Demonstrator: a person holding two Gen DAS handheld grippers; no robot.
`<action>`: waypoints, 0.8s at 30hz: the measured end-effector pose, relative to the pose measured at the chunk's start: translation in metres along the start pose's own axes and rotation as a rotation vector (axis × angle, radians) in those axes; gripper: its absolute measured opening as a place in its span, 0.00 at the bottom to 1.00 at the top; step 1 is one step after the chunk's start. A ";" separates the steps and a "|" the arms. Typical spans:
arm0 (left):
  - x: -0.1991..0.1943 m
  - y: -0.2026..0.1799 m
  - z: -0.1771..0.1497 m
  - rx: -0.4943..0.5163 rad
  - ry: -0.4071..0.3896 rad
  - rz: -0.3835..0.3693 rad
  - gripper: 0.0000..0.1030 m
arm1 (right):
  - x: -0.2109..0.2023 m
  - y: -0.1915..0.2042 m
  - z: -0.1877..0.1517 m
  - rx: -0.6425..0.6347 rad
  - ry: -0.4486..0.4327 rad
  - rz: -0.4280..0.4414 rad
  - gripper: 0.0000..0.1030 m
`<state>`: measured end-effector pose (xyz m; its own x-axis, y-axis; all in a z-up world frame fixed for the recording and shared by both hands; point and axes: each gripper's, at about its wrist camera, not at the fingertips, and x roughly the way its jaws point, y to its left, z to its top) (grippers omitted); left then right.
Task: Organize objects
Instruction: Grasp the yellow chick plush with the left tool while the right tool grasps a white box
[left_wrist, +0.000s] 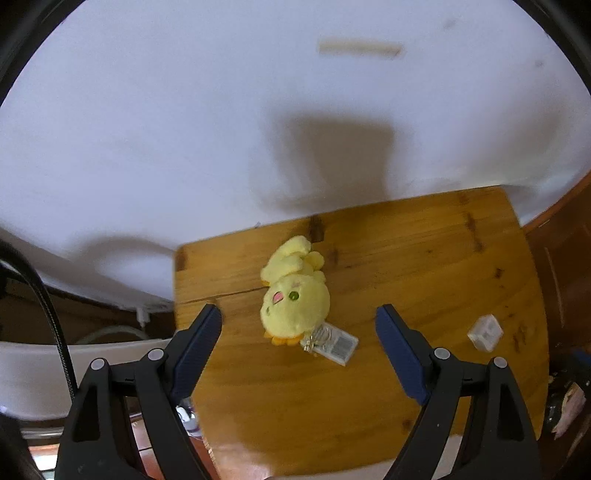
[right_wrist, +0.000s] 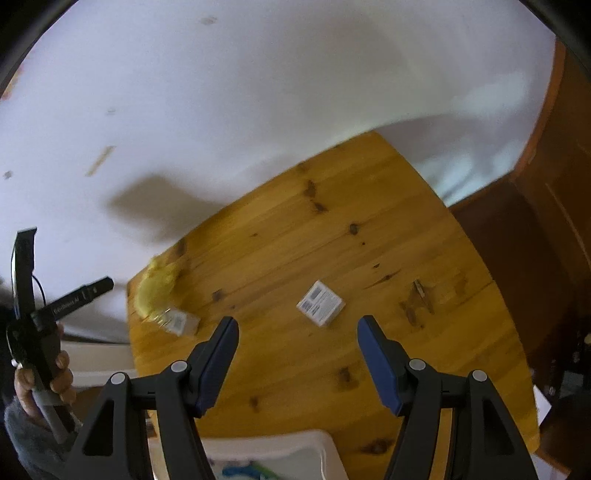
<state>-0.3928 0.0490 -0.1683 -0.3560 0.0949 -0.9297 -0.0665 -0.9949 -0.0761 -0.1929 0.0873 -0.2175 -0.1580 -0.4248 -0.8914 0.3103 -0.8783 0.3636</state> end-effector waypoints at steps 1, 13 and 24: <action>0.017 0.001 0.003 -0.009 0.022 0.012 0.85 | 0.010 -0.002 0.003 0.011 0.009 -0.008 0.66; 0.104 0.014 0.001 -0.094 0.152 0.041 0.85 | 0.112 -0.024 0.006 0.153 0.152 -0.038 0.66; 0.123 0.009 -0.015 -0.129 0.202 0.051 0.85 | 0.142 -0.020 0.004 0.173 0.179 -0.086 0.66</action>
<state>-0.4233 0.0510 -0.2886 -0.1609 0.0482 -0.9858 0.0712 -0.9956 -0.0603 -0.2256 0.0436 -0.3500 -0.0035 -0.3146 -0.9492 0.1353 -0.9406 0.3113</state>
